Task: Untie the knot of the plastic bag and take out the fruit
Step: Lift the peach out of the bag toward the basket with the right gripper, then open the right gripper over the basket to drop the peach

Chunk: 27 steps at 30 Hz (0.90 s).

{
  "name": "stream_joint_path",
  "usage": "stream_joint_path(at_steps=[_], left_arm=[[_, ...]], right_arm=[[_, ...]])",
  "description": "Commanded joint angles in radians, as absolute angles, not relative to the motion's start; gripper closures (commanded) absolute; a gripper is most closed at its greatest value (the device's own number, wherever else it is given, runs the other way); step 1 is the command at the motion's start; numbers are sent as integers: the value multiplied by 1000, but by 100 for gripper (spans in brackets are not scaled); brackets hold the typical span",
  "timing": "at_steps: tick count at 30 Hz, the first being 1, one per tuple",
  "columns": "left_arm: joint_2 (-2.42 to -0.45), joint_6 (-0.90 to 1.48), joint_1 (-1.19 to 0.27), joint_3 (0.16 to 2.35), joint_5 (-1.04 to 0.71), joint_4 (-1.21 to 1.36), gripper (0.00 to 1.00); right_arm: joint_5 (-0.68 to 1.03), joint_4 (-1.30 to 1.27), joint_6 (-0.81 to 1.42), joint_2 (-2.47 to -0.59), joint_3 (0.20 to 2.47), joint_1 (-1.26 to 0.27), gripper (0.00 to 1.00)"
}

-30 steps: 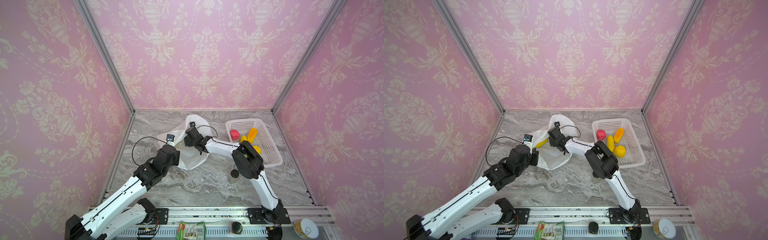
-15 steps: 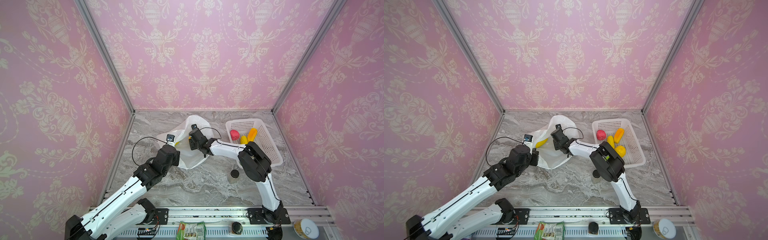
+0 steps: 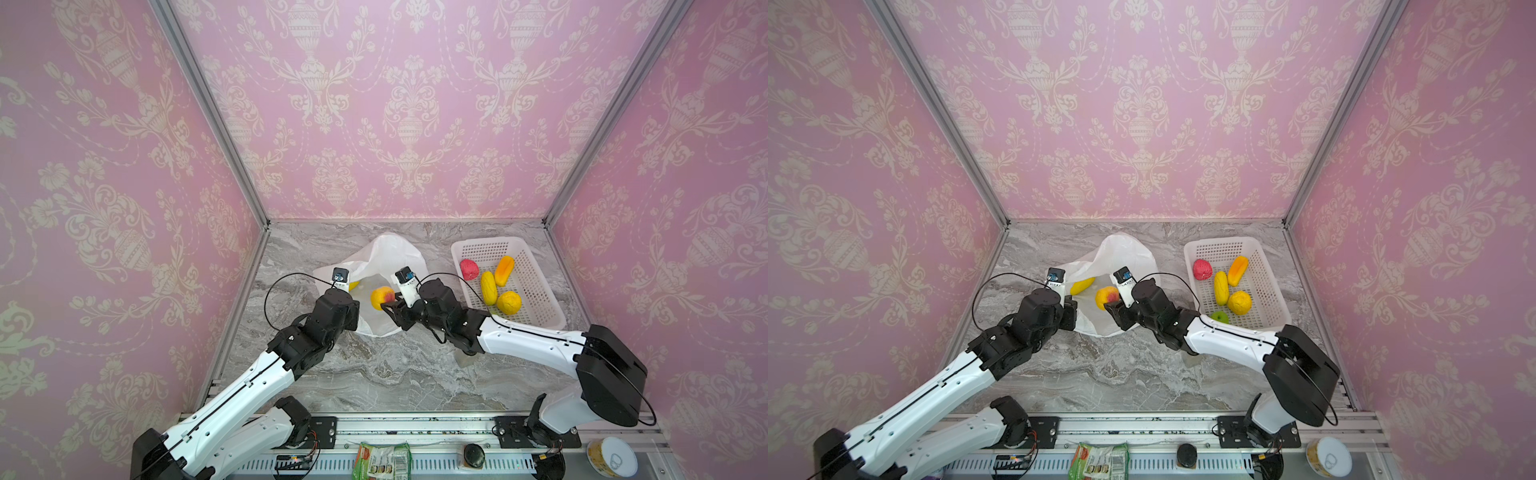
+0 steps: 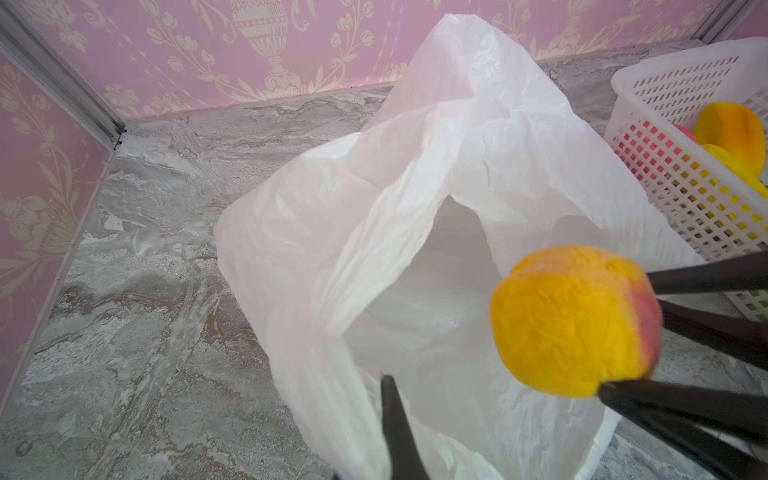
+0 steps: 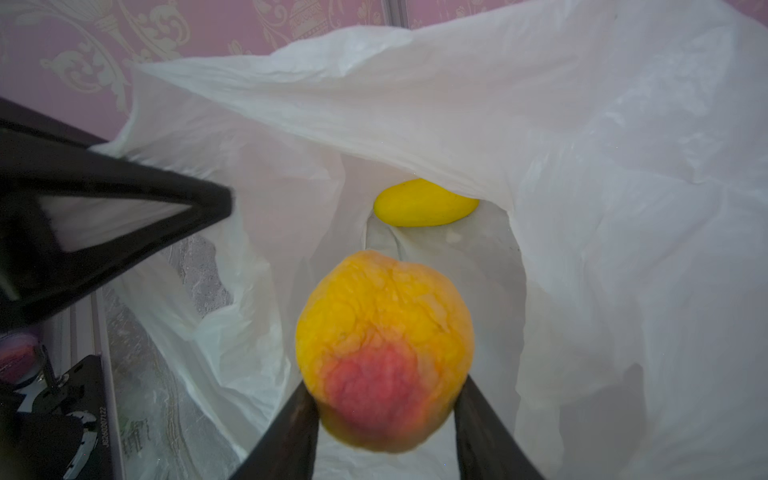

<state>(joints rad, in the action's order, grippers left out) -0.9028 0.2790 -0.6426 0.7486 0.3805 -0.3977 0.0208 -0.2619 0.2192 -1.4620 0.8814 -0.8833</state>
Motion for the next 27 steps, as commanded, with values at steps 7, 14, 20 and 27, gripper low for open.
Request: stream_joint_path(at_steps=[7, 14, 20, 27], left_arm=[[-888, 278, -629, 739, 391, -396, 100], [-890, 276, -629, 739, 389, -393, 100], [-888, 275, -628, 739, 383, -395, 100], [-876, 277, -628, 739, 388, -400, 100]], right_arm=[[-322, -329, 205, -1022, 652, -792, 66], [-623, -185, 455, -921, 534, -568, 65], [-506, -208, 644, -1058, 465, -381, 68], [-433, -303, 676, -1296, 499, -346, 64]])
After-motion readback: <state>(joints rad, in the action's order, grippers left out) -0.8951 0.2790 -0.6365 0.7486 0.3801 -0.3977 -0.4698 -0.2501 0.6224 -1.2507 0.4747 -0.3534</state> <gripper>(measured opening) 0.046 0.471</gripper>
